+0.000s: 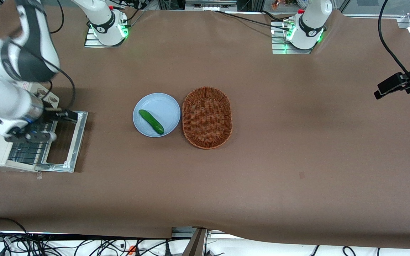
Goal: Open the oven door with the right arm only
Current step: 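Release the lowered door and raise the right gripper away from the oven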
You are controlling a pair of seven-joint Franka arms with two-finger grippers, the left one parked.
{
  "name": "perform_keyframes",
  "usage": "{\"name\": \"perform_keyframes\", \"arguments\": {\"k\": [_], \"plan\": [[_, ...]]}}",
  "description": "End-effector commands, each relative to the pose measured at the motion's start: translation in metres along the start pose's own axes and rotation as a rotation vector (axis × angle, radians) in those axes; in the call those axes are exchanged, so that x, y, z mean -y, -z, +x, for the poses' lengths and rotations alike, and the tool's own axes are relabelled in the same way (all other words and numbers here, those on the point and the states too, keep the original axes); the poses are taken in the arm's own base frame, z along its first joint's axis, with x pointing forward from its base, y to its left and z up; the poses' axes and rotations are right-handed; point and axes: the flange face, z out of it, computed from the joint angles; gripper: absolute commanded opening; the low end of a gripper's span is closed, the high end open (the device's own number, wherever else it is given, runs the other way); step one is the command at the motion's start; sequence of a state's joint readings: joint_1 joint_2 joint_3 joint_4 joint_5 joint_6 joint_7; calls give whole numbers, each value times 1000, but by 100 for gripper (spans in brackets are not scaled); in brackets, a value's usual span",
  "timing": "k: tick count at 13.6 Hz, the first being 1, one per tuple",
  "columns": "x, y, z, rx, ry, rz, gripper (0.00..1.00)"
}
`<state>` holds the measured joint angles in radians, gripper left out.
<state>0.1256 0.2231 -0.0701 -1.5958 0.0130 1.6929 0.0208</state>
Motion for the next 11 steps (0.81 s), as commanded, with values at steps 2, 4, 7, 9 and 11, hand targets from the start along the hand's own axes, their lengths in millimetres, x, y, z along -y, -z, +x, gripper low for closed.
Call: {"name": "perform_keyframes", "arguments": {"k": [2, 4, 7, 9, 11], "plan": [[-49, 59, -35, 18, -40, 79, 100], [-74, 88, -50, -19, -78, 42, 100], [-90, 78, -83, -21, -120, 44, 100], [-82, 74, -89, -74, -105, 36, 100], [-94, 74, -81, -76, -107, 39, 100]]}}
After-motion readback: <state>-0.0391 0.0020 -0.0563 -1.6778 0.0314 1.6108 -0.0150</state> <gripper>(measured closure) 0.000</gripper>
